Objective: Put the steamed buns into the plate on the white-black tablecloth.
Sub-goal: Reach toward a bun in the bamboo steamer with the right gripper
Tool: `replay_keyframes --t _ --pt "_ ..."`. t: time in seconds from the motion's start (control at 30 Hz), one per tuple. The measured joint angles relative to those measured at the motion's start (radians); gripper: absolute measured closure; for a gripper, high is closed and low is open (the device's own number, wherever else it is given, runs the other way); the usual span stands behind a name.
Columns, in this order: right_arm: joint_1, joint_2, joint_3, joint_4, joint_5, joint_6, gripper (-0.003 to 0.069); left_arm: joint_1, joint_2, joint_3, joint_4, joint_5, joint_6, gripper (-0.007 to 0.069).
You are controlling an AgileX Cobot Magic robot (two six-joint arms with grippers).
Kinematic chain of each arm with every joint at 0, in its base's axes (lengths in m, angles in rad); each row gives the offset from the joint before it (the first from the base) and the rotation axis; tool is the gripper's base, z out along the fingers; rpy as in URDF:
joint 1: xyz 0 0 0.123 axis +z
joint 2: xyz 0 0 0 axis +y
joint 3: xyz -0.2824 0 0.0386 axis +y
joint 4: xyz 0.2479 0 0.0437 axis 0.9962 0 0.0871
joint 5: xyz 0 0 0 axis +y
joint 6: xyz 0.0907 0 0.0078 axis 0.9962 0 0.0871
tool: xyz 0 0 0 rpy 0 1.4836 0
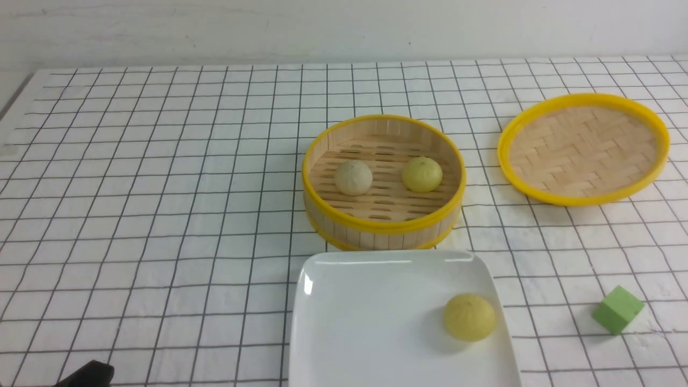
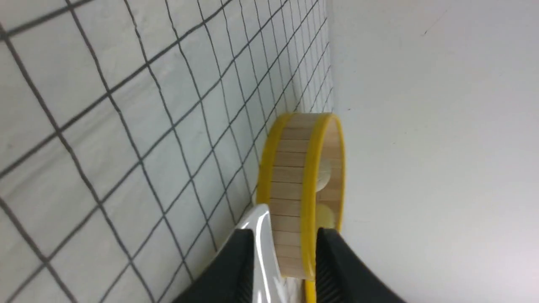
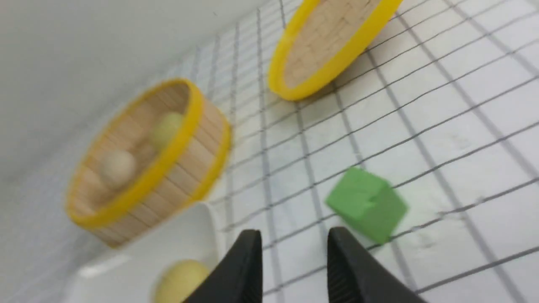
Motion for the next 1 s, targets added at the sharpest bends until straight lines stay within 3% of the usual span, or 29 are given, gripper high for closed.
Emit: replay_keyframes --t 0.13,0.23,0.33,0.37,0.47,0.5,0.53,0.57,0.67,0.77,0.83,1.0 --pt "0.000 0.000 0.000 0.164 -0.010 0.053 0.0419 0.000 0.000 0.000 0.006 -0.013 -0.002 0.0384" --pt "0.000 0.000 0.000 0.201 -0.018 0.058 0.0419 0.000 0.000 0.000 0.032 -0.043 -0.002 0.0389" --pt "0.000 0.000 -0.007 0.214 -0.014 0.058 0.0430 0.000 0.000 -0.010 0.043 -0.052 0.044 0.0410" --pt "0.000 0.000 -0.048 0.204 0.005 0.041 0.0459 0.000 0.000 -0.064 0.057 -0.014 0.139 0.0460" --pt "0.000 0.018 -0.138 0.149 0.039 -0.011 0.0533 0.000 0.002 -0.172 0.073 0.035 0.270 0.0540" --pt "0.001 0.066 -0.241 0.053 0.099 -0.044 0.0611 0.000 0.049 -0.295 0.088 0.102 0.379 0.0597" --pt "0.001 0.083 -0.253 0.040 0.121 -0.048 0.0620 0.000 0.058 -0.295 0.090 0.112 0.389 0.0601" --pt "0.001 0.144 -0.335 -0.053 0.206 -0.050 0.0660 0.000 0.119 -0.381 0.103 0.200 0.457 0.0619" --pt "0.001 0.366 -0.482 -0.224 0.501 -0.024 0.0671 0.000 0.362 -0.496 0.137 0.460 0.586 0.0622" --pt "0.001 0.563 -0.530 -0.263 0.665 -0.036 0.0671 0.000 0.529 -0.540 0.150 0.613 0.667 0.0622" --pt "0.001 0.694 -0.540 -0.201 0.694 -0.111 0.0669 0.000 0.701 -0.580 0.157 0.661 0.756 0.0622" --pt "0.001 0.913 -0.577 0.116 0.642 -0.477 0.0637 0.000 0.912 -0.644 0.129 0.620 0.888 0.0622"
